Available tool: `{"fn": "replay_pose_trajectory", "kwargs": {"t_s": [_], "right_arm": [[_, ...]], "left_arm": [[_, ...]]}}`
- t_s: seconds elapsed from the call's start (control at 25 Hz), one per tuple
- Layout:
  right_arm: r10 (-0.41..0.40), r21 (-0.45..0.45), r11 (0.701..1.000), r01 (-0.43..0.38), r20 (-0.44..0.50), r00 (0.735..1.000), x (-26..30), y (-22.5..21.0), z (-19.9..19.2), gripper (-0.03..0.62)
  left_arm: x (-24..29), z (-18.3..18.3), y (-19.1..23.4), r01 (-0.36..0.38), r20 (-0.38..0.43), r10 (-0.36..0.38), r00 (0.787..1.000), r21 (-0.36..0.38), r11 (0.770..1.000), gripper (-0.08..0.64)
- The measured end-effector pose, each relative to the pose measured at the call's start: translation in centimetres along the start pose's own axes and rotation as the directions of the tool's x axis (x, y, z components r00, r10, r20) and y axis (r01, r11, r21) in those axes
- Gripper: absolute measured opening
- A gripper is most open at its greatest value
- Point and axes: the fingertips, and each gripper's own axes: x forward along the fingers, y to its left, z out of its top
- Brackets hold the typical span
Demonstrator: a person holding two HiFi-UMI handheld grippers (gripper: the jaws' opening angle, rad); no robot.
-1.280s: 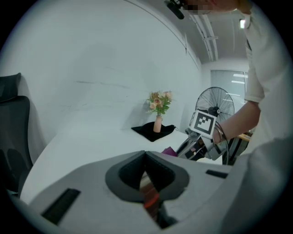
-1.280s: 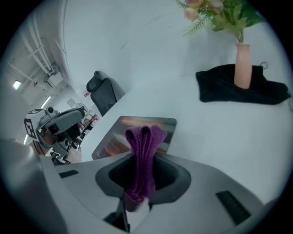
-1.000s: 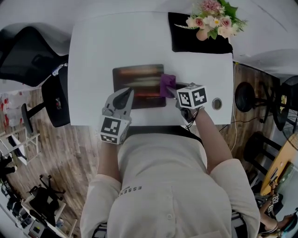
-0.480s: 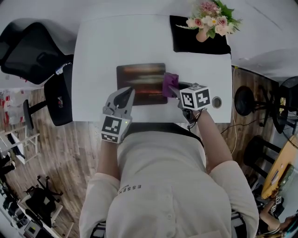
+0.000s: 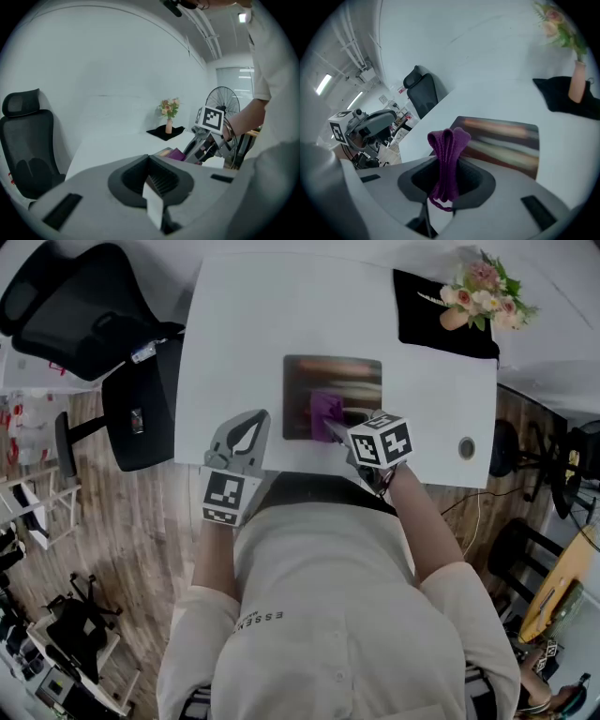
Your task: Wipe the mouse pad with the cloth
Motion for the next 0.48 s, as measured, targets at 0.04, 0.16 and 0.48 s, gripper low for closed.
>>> {"fn": "replay_pose_trajectory", "kwargs": {"t_s": [0.04, 0.16, 0.48], "right_arm": [[0.007, -0.008, 1.000, -0.007, -0.010, 1.000, 0.9, 0.9, 0.0, 0.094], [0.018, -0.016, 1.000, -0.019, -0.029, 0.999, 3.2, 3.1, 0.0, 0.094], [-0.020, 0.022, 1.000, 0.021, -0.033, 0.999, 6.5, 5.7, -0.4, 0.094]], "left_arm": [[-0.5, -0.5, 0.7, 0.000, -0.005, 0.000, 1.000, -0.003, 1.000, 0.002], [-1.8, -1.9, 2.3, 0.005, -0.019, -0.005, 1.000, -0.010, 1.000, 0.002], [-3.4, -4.3, 4.0, 0.057, -0.039, -0.057, 0.998, -0.005, 0.998, 0.002]]}}
